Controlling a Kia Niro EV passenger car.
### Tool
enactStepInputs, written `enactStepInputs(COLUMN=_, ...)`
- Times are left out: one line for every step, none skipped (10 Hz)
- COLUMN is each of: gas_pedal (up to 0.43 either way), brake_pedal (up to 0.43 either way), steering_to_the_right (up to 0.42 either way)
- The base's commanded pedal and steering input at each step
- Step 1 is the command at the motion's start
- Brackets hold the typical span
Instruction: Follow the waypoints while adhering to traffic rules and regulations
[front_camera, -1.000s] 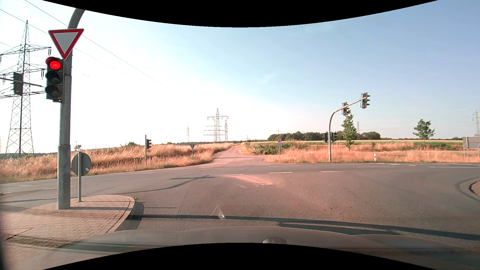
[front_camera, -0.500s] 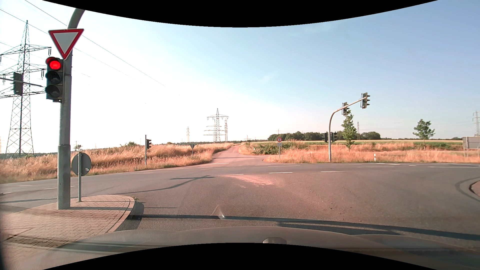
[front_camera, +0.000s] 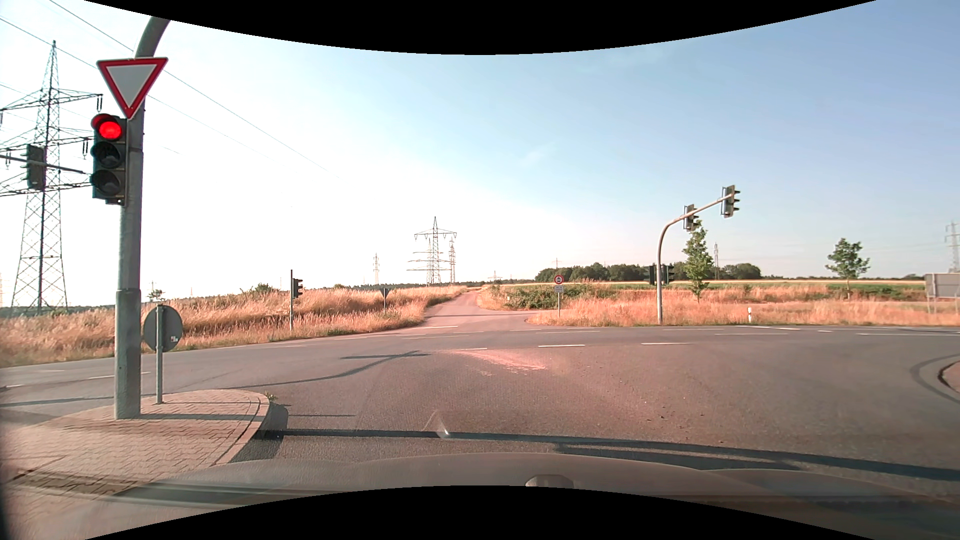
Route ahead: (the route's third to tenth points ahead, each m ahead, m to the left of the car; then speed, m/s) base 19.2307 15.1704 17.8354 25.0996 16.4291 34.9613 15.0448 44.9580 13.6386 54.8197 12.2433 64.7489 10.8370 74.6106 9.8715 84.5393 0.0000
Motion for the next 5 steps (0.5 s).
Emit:
enactStepInputs(gas_pedal=0.000, brake_pedal=0.280, steering_to_the_right=-0.043)
enactStepInputs(gas_pedal=0.000, brake_pedal=0.280, steering_to_the_right=-0.043)
enactStepInputs(gas_pedal=0.000, brake_pedal=0.280, steering_to_the_right=-0.043)
enactStepInputs(gas_pedal=0.000, brake_pedal=0.280, steering_to_the_right=-0.044)
enactStepInputs(gas_pedal=0.000, brake_pedal=0.280, steering_to_the_right=-0.043)
